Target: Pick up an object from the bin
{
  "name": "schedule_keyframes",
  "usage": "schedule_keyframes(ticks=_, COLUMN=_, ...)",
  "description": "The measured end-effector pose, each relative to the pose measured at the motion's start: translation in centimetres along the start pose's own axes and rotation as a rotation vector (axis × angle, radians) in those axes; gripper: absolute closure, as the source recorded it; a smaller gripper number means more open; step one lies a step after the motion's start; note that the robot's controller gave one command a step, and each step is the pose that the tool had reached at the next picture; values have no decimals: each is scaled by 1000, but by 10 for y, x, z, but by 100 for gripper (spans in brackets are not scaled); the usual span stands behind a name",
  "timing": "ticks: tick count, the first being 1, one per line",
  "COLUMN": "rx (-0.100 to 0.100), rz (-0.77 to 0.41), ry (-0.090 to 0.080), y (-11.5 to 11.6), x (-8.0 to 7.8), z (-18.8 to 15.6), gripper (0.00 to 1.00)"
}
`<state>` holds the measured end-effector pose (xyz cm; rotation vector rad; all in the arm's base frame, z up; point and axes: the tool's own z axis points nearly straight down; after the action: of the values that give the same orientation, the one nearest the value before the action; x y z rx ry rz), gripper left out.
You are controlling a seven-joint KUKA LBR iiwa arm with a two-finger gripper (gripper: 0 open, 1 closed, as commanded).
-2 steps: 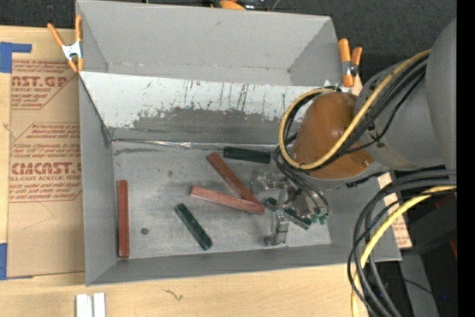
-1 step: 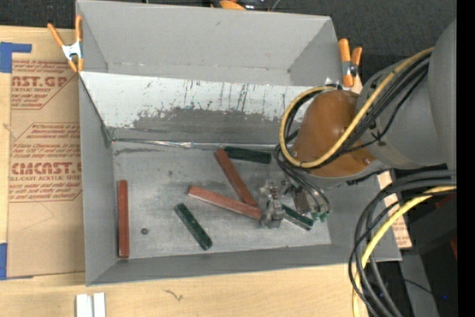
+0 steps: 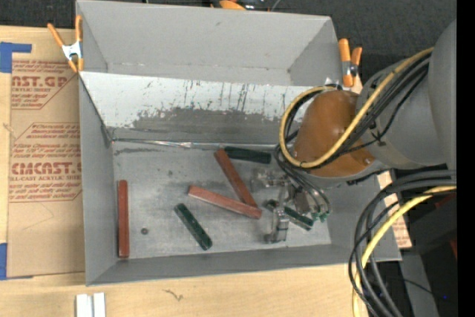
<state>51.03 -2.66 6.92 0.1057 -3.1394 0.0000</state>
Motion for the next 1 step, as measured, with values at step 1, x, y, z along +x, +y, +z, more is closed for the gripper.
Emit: schedule_keyframes(ticks=1, rx=0, rz=0, ry=0, y=0, x=0, z=0, gripper=100)
